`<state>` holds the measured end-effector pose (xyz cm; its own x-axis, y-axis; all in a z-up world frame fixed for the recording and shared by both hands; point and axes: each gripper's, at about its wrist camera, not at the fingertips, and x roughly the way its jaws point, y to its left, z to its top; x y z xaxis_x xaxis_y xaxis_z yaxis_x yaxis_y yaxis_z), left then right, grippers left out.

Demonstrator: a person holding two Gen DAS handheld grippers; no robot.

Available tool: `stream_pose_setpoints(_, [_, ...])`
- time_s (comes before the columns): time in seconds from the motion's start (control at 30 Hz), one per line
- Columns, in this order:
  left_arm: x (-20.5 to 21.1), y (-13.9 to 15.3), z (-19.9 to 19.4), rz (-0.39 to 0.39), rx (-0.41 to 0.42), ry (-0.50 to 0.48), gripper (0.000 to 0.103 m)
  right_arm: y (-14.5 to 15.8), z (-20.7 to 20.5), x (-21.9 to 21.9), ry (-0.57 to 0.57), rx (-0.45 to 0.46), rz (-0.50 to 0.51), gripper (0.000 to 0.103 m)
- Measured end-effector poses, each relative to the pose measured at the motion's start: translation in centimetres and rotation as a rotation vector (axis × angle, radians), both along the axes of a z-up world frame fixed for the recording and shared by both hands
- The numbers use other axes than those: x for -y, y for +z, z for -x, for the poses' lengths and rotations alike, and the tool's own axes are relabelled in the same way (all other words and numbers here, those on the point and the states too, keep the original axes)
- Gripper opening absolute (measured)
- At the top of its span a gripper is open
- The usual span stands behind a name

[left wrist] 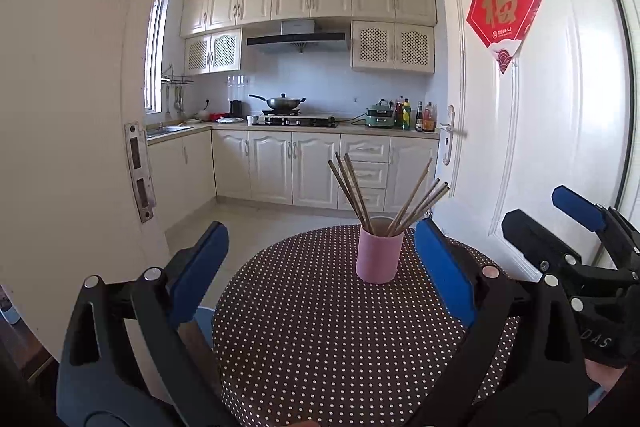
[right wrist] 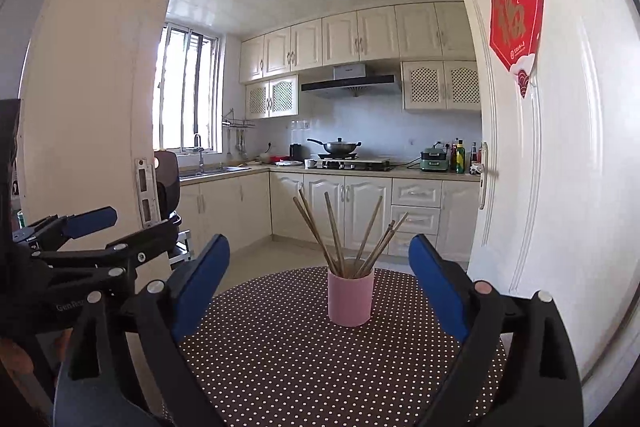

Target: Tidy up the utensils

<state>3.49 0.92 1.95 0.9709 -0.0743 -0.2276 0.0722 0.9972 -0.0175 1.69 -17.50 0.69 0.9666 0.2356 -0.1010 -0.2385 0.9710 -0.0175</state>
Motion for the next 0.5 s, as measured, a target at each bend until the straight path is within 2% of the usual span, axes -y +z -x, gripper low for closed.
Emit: stream_pose_setpoints(0.5, [0.5, -0.5, 2.1, -0.019, 0.051, 0.048, 0.093, -0.2, 1.7, -0.6, -0.045, 0.045, 0.052, 0.091])
